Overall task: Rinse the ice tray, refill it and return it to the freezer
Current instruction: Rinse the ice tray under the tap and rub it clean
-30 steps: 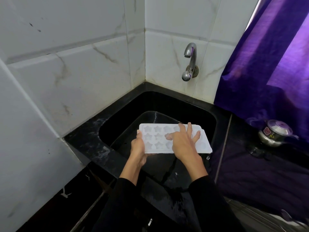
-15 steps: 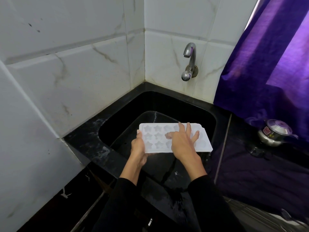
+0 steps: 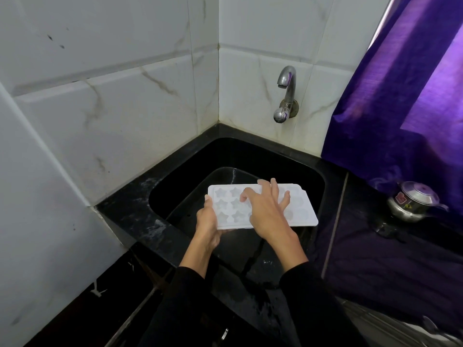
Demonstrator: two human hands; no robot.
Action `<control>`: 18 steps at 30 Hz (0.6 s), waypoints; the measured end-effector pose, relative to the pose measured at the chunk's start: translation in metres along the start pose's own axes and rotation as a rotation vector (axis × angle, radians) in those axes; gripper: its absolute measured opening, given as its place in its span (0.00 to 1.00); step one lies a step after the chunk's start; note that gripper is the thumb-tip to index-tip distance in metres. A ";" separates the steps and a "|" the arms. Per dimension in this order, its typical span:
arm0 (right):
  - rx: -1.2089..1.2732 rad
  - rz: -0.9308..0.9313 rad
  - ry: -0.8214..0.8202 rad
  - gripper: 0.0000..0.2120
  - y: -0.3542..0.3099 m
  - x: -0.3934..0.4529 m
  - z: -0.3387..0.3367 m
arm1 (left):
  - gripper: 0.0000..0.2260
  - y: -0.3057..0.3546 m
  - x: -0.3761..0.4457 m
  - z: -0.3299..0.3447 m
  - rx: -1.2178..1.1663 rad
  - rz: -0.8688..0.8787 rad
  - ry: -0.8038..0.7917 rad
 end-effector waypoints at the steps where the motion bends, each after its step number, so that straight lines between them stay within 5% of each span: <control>1: -0.008 -0.006 -0.017 0.32 -0.003 0.000 0.002 | 0.21 0.000 0.000 -0.001 -0.006 0.001 0.001; 18: -0.136 0.004 -0.118 0.27 -0.016 0.004 0.012 | 0.21 0.001 -0.001 0.000 0.020 0.007 0.006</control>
Point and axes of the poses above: each hand's wrist, its own x-axis towards the middle knuckle, its own z-axis out of the palm, y = z × x, the point moved 9 cm from there along x, towards the middle knuckle, and after that the axes turned 11 degrees about -y, right-handed, at the moved point
